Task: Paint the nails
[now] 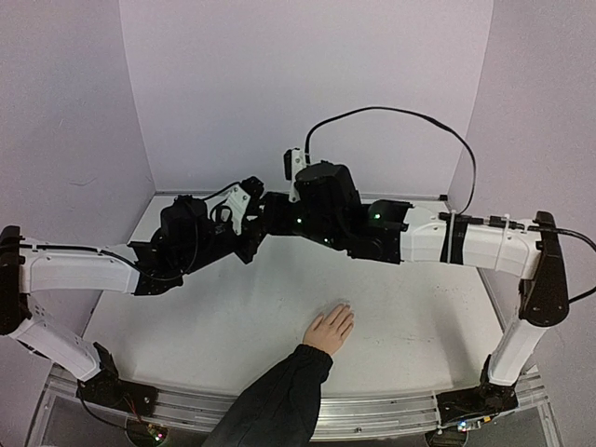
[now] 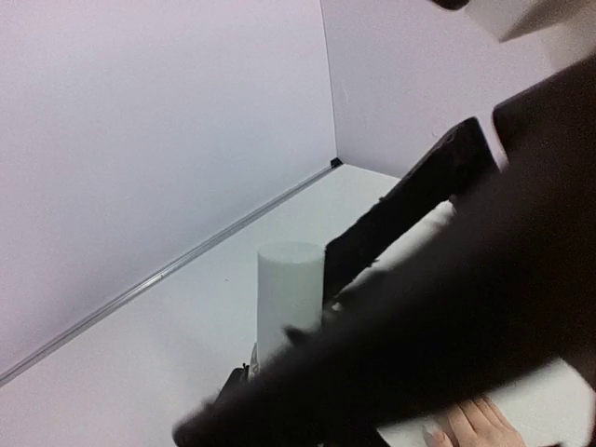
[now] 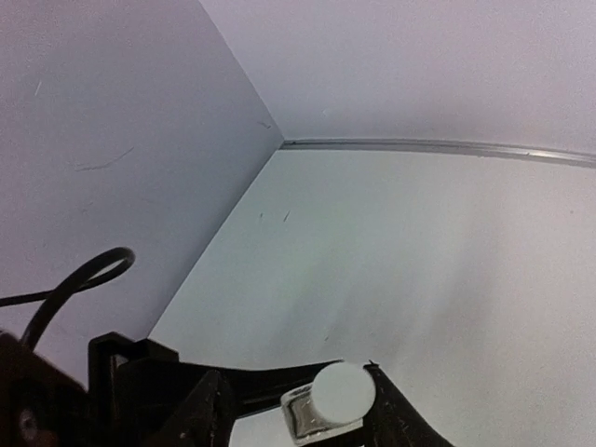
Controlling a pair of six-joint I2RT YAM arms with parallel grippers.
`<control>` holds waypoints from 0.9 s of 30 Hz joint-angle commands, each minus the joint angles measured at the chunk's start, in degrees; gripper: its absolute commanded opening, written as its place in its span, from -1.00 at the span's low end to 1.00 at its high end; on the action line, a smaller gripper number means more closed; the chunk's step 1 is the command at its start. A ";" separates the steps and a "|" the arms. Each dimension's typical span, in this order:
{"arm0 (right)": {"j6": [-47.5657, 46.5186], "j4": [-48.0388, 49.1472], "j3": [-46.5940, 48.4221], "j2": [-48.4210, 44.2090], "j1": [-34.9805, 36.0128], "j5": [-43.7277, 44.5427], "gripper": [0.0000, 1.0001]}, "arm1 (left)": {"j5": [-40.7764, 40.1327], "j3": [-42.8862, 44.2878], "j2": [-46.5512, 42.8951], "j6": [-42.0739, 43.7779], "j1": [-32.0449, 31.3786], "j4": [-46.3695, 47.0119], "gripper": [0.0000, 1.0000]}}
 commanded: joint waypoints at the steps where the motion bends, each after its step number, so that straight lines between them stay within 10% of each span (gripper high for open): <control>1: -7.05 -0.24 -4.62 -8.51 1.15 -8.44 0.16 | -0.56 -0.58 -5.88 -3.53 -0.66 -1.21 -1.00; 9: -17.05 0.94 -11.59 -17.09 -5.54 -24.78 0.87 | 4.97 -1.82 -13.77 -9.06 0.36 -13.48 -1.00; 18: -24.12 9.23 -14.71 -17.27 -11.80 -61.38 0.71 | 48.44 -0.46 -18.67 -18.06 7.46 -14.06 -1.00; 27: -20.05 16.52 -11.62 -12.55 -11.81 -73.76 0.26 | 60.95 1.81 -16.01 -22.28 7.38 -13.80 -1.00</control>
